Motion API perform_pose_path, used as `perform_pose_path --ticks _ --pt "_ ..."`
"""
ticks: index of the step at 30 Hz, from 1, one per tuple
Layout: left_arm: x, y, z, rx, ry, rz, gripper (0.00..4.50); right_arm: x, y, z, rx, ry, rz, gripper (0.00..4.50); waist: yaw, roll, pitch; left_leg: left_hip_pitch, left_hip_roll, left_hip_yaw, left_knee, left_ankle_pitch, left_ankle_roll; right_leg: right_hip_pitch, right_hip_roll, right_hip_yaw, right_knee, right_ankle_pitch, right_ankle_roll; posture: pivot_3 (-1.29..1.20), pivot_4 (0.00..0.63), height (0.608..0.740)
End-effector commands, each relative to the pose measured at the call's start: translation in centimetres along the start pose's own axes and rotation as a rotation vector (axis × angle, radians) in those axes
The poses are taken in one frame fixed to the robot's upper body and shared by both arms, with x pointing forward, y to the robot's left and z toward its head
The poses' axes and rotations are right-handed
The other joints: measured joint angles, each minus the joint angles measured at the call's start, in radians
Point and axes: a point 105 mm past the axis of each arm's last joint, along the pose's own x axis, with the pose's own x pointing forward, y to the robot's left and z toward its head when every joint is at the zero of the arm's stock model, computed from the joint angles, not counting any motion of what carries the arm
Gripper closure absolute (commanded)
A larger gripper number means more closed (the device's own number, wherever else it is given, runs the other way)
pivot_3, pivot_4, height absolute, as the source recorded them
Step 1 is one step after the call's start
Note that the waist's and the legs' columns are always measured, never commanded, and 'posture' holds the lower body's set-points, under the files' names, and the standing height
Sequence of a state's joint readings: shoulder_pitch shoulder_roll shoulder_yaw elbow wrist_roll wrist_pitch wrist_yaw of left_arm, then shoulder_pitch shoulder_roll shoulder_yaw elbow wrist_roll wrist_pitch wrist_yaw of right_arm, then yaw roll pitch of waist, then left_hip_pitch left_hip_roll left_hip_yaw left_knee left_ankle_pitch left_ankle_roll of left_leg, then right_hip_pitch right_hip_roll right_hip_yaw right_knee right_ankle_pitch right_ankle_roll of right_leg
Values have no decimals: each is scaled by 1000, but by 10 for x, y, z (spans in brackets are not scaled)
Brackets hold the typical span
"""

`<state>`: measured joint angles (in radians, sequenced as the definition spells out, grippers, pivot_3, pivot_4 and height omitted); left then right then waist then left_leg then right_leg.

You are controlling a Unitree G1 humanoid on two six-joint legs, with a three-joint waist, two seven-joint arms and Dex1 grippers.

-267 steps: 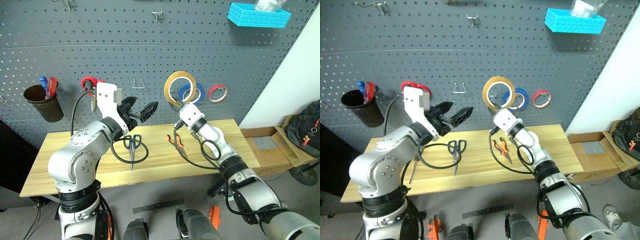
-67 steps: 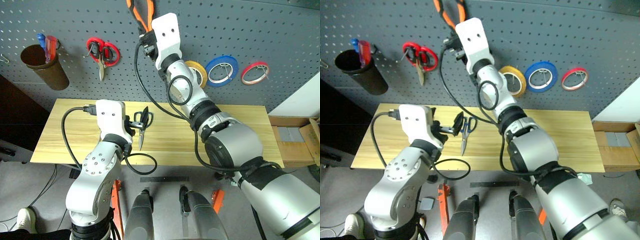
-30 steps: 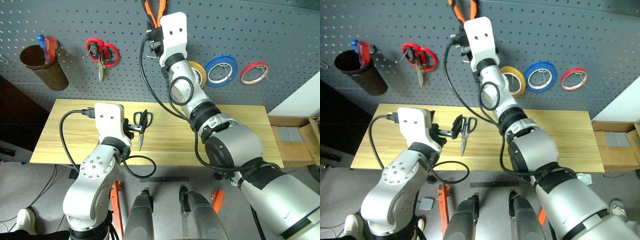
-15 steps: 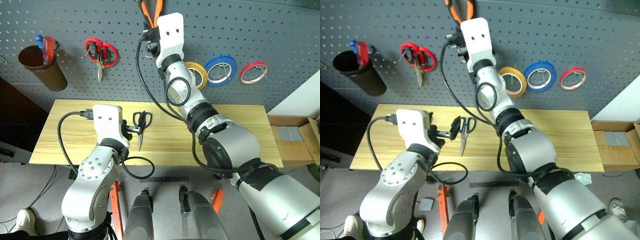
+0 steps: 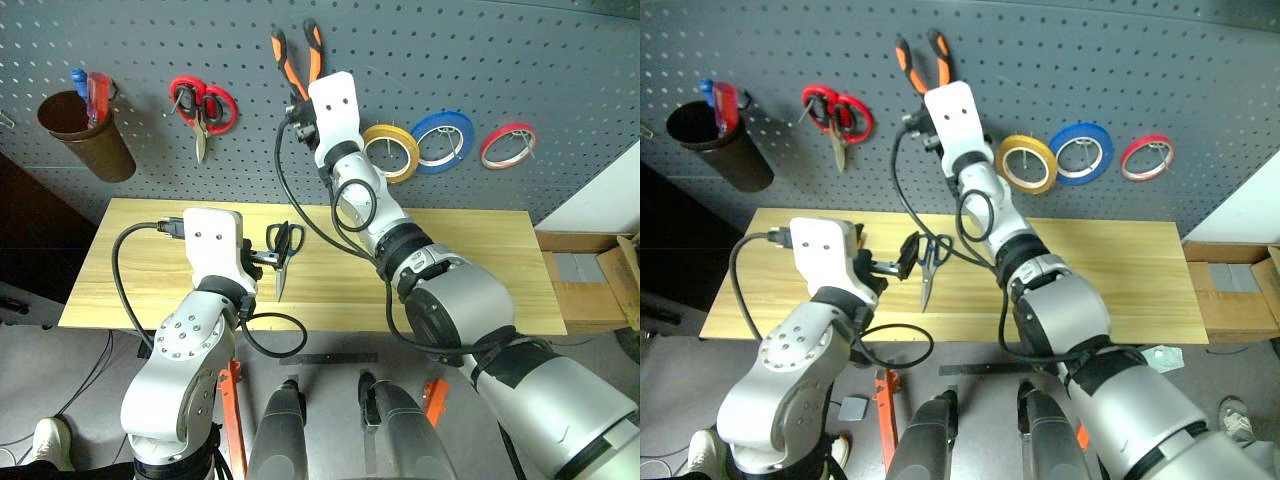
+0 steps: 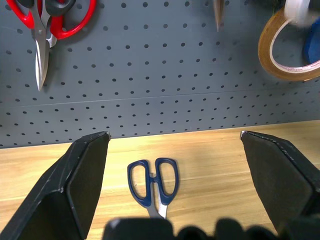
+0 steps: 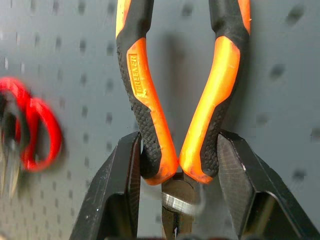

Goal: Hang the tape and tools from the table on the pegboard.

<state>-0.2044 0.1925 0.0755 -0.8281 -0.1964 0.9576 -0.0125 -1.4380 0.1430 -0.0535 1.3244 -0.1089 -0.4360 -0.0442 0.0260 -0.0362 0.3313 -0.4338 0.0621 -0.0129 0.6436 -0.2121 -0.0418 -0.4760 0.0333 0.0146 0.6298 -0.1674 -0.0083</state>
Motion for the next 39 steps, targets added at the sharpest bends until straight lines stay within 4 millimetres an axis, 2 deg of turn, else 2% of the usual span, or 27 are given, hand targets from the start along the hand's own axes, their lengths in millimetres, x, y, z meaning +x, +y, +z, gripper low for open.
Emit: perform_pose_path --ticks 1,7,9,10,16,19,22,25,27,29,30,32,34,35,37,39 --pt "-4 -2 12 11 -53 -7 0 -2 13 -1 -16 -4 49 2714 0 0 0 0 0 0 0 0 0 0 0 0 0 0 0 190 325 740" --pt "-4 -2 12 10 -54 -8 0 -6 12 -8 -20 7 61 782 0 0 0 0 0 0 0 0 0 0 0 0 0 0 0 188 327 740" --pt "-3 -1 12 10 -54 -8 0 -7 11 -9 -22 4 59 205 0 0 0 0 0 0 0 0 0 0 0 0 0 0 0 187 327 740" --pt "-3 -1 12 10 -54 -9 0 -7 10 -10 -24 2 58 59 0 0 0 0 0 0 0 0 0 0 0 0 0 0 0 183 325 740" --pt "0 -2 14 12 -59 -16 0 -15 2 -18 -5 -17 68 59 0 0 0 0 0 0 0 0 0 0 0 0 0 0 0 174 322 740" --pt "1 -1 15 15 -64 -21 0 -26 1 -24 4 -46 119 59 0 0 0 0 0 0 0 0 0 0 0 0 0 0 0 169 321 740" --pt "2 -2 16 18 -67 -30 0 -45 -4 -25 8 -103 175 59 1 0 0 0 0 0 0 0 0 0 0 0 0 0 0 160 322 740" --pt "2 -1 10 29 -45 -36 0 -85 -11 -19 -10 -134 244 59 6 0 0 0 0 -1 0 0 0 1 0 0 0 0 1 144 325 740" --pt "4 10 -2 45 2 15 0 -114 -7 -18 3 -75 346 59 4 0 0 0 -1 0 -1 0 0 1 -1 1 -1 0 1 120 333 740" --pt "6 19 -22 63 87 51 0 -141 0 -17 31 -6 466 59 -2 1 0 0 -1 0 0 0 0 0 -1 1 0 0 1 106 338 740" --pt "6 21 -28 70 112 57 0 -148 3 -16 39 18 500 59 -6 1 0 1 -1 0 1 0 0 0 -1 1 1 0 1 97 341 740" --pt "9 23 -54 47 213 52 0 -169 11 -23 41 117 618 59 -17 1 1 3 1 2 1 0 0 0 -1 2 3 0 1 73 351 740" --pt "14 24 -94 42 358 59 0 -193 7 -39 53 250 707 59 -21 1 1 8 0 2 1 0 0 1 0 2 9 -3 -2 47 363 740" --pt "15 25 -108 51 400 73 0 -201 5 -44 62 290 731 59 -21 1 1 10 -1 2 1 0 0 1 0 3 13 -7 -9 39 367 740" --pt "19 22 -133 48 472 77 0 -215 6 -46 84 338 807 59 -24 1 2 13 -1 1 0 0 0 2 0 2 14 -10 -14 18 374 740" --pt "23 19 -150 47 511 78 0 -224 9 -41 111 348 872 59 -29 1 4 13 -1 1 0 0 0 2 0 3 14 -10 -14 1 380 740"
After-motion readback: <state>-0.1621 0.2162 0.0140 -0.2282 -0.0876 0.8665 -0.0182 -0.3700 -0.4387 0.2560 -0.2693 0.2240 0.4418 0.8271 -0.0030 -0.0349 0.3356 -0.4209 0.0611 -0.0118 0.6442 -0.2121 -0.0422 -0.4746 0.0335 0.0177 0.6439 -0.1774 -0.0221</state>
